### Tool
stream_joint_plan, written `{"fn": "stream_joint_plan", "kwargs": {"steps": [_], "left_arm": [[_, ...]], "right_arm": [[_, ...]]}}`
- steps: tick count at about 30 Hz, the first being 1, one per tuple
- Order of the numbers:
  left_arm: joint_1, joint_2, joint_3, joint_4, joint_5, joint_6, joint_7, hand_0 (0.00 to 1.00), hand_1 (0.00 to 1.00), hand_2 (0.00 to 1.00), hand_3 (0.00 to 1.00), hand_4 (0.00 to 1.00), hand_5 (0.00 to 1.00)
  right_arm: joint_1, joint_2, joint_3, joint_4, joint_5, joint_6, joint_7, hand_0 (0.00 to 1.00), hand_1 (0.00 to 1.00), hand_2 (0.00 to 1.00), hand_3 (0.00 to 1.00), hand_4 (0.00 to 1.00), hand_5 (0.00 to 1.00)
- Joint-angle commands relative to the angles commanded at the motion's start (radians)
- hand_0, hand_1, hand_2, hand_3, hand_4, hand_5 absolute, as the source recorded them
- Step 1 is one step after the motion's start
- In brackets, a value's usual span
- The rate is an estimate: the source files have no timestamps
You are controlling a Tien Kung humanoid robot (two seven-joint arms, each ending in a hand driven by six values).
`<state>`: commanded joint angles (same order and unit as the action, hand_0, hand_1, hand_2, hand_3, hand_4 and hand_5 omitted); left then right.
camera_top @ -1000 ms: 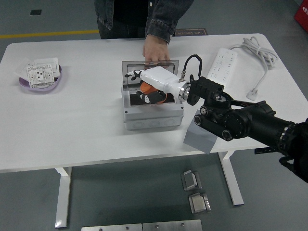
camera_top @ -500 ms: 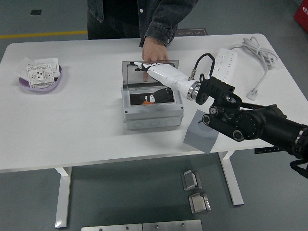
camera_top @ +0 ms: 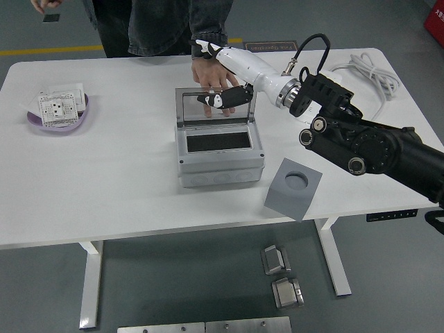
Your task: Pick up the cylinder from the cube,place it in the box,flap close box
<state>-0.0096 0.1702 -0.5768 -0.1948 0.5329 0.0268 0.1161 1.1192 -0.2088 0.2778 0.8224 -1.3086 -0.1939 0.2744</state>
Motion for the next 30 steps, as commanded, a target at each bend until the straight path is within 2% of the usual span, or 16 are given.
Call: {"fn": "stream_joint_plan", "kwargs": {"steps": [5,9,11,15,19,26,30], "left_arm": [[-0.014,0.006,0.016,-0.001,-0.009,-0.002,-0.003,0.642,0.666,0.55,0.58,0.546,0.223],[-0.019,0.007,0.041,-0.001,-0.033,-0.002,-0.012,0.641,0.665,0.55,0.58,0.546,0.223],[-0.018,0.005,0.044,-0.001,-0.036,-0.002,-0.014,0.641,0.665,0.55,0.58,0.546,0.223],[-0.013,0.002,0.041,0.0,-0.036,-0.002,-0.013,0.641,0.665,0.55,0.58,0.546,0.223],[-0.009,0.001,0.049,0.001,-0.05,-0.001,-0.017,0.64,0.665,0.55,0.581,0.546,0.223],[-0.004,0.0,0.082,0.002,-0.094,0.001,-0.031,0.64,0.664,0.55,0.581,0.546,0.224],[-0.002,-0.001,0.093,0.003,-0.11,0.002,-0.036,0.64,0.664,0.55,0.581,0.546,0.224]], "right_arm": [[0.036,0.062,-0.093,-0.138,0.102,0.013,0.013,0.911,0.823,0.873,0.998,0.796,0.271],[0.032,0.077,-0.145,-0.216,0.151,0.013,0.017,0.911,0.829,0.875,0.998,0.796,0.284],[0.021,0.072,-0.157,-0.225,0.15,0.011,0.017,0.911,0.829,0.875,0.998,0.796,0.284],[-0.007,0.043,-0.157,-0.181,0.122,0.004,0.014,0.913,0.826,0.871,0.998,0.796,0.307],[-0.041,-0.014,-0.135,-0.094,0.061,-0.01,0.002,0.913,0.824,0.864,0.998,0.794,0.315],[-0.096,-0.132,-0.083,0.093,-0.036,-0.038,-0.02,0.909,0.822,0.863,0.998,0.784,0.33],[-0.127,-0.179,-0.066,0.19,-0.032,-0.052,-0.021,0.909,0.822,0.863,0.998,0.784,0.33]]}}
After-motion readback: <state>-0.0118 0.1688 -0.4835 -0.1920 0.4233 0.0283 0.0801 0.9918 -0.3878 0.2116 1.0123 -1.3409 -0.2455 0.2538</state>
